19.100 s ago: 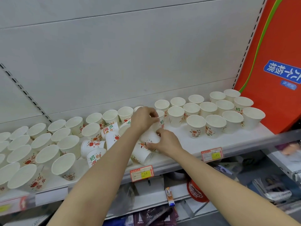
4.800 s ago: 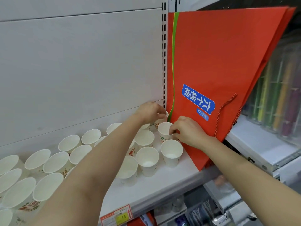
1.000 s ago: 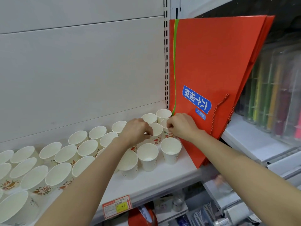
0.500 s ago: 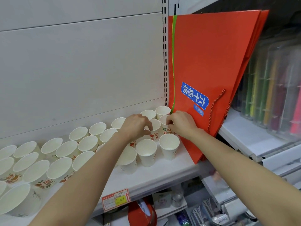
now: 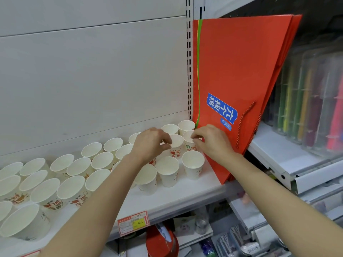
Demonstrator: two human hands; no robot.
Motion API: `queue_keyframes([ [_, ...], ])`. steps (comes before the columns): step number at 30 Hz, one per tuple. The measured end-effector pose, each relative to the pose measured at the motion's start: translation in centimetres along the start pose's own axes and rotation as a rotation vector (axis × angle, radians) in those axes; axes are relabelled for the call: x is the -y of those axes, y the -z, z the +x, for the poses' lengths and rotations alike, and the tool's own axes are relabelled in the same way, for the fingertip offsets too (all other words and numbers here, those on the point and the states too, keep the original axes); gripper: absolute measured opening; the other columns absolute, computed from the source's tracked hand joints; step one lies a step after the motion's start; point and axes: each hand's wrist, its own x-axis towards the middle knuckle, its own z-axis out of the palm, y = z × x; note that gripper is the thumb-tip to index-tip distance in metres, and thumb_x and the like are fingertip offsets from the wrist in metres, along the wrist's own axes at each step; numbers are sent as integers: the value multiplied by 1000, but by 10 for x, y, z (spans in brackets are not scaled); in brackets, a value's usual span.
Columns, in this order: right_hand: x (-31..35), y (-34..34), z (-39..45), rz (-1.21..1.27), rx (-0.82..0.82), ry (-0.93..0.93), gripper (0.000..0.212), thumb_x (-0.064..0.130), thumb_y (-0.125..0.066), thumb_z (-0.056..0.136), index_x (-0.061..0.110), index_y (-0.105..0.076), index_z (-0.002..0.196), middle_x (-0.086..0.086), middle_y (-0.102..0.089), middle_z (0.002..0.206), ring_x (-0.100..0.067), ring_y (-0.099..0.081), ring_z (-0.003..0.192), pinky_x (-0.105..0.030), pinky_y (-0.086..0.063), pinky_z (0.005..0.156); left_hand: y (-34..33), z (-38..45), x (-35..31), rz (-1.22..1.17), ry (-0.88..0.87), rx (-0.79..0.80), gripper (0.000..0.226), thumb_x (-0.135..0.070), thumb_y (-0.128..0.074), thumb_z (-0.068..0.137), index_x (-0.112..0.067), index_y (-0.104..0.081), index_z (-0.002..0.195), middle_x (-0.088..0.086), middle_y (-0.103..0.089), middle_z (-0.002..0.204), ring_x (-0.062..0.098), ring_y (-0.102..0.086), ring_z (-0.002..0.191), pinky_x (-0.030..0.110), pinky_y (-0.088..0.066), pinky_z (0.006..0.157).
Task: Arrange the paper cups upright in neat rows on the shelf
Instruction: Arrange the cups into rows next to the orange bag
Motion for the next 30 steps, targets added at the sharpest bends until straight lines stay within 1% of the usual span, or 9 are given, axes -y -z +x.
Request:
queue_keyframes([
  [3,1,7,-42,117,44,87,8,20,-70,82,24,-73,89,7,-67,84,-16,-55,88,-38,-47,74,11,-35,-5,-139,46,11,2,-36,-73,81,-35,-72,79,-19,-62,76,4,-53,80,29,-45,65],
  [5,-3,4,-62,121,134,156,15,16,-72,80,25,-73,93,8,-67,88,-16,-54,90,-38,-48,77,12,-55,-11,-173,43,63,12,-46,-76,76,-35,-72,78,-21,-62,75,2,-54,77,24,-45,64],
  [8,-9,2,-67,17,205,225,33,6,-66,77,23,-71,104,8,-67,101,-18,-53,100,-37,-42,86,0,-66,-27,-78,-44,106,28,-59,-73,73,-34,-70,85,-20,-63,80,1,-51,79,20,-39,63],
  [10,-10,3,-64,-68,210,231,31,7,-64,77,23,-70,104,8,-66,104,-18,-52,104,-36,-38,88,-10,-64,-36,-7,-83,100,22,-52,-71,78,-33,-71,88,-16,-67,85,6,-52,84,24,-36,64],
  [12,-11,2,-62,-147,223,236,20,12,-64,81,22,-69,97,6,-66,99,-19,-52,101,-34,-34,83,-14,-60,-40,25,-80,80,13,-42,-70,83,-31,-73,90,-13,-70,88,10,-54,86,26,-35,65],
  [17,-9,0,-57,-231,152,225,8,15,-61,82,19,-68,85,4,-66,84,-23,-53,86,-35,-32,74,-15,-58,-35,102,-63,10,12,-35,-70,84,-30,-73,95,-9,-72,94,17,-57,92,32,-41,81],
  [20,-8,1,-54,-220,109,205,11,15,-63,82,19,-69,90,3,-67,89,-23,-53,87,-35,-34,77,-15,-54,-38,49,-47,-17,21,-39,-74,79,-28,-74,97,-7,-71,94,18,-59,92,30,-42,75],
  [27,-16,-4,-51,-187,52,154,8,13,-65,83,16,-70,88,1,-68,87,-24,-53,84,-31,-34,72,-28,-44,-49,32,16,-56,10,-35,-70,82,-29,-75,88,-5,-73,90,19,-62,88,30,-43,70],
  [30,-17,-8,-47,-188,27,133,9,12,-64,82,16,-70,87,0,-67,85,-25,-53,84,-33,-35,72,-30,-40,-53,42,15,-85,11,-36,-69,84,-28,-75,89,-4,-73,90,19,-61,88,28,-38,67],
])
